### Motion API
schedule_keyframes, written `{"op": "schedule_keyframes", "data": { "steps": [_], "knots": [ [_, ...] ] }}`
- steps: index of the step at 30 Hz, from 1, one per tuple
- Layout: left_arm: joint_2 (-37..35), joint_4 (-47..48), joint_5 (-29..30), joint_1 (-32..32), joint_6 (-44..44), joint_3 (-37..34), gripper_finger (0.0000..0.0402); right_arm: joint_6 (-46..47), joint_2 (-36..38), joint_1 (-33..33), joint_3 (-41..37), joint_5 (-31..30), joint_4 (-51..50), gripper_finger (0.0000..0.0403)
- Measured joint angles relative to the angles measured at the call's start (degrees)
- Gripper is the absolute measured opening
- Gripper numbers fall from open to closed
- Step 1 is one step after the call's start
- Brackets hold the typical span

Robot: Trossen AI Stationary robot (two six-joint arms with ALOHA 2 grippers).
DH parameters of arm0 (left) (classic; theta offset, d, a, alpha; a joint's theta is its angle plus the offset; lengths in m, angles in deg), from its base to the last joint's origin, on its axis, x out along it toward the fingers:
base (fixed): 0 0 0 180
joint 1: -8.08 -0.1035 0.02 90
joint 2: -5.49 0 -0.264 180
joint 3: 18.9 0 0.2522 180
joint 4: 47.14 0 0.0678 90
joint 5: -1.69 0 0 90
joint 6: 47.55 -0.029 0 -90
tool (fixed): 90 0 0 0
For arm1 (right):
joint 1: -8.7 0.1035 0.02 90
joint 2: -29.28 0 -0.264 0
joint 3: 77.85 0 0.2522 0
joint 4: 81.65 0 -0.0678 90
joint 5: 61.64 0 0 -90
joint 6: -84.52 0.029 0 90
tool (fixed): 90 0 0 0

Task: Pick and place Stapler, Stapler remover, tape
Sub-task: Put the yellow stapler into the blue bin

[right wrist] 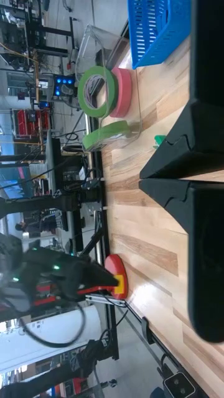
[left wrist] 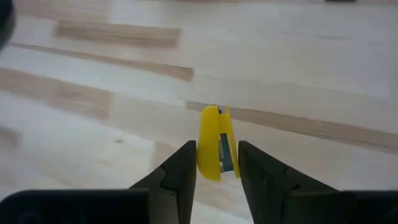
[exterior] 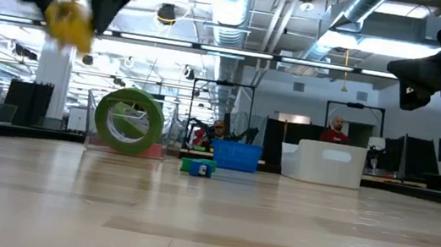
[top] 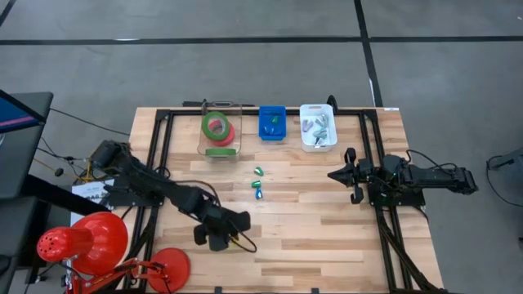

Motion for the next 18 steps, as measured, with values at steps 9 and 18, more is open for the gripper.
{"op": "schedule_keyframes", "data": {
  "steps": [9, 18],
  "knots": [
    [-7.08, -0.25, 1.07, -3.42, 3.09, -0.02, 0.0108, 0.02, -0.02, 0.01, 0.0, 0.0, 0.0, 0.0],
    [-10.6, -0.27, 4.37, -8.8, 3.07, -0.02, 0.0108, 0.01, -0.02, 0.02, 0.0, 0.0, 0.0, 0.0]
  ]
}}
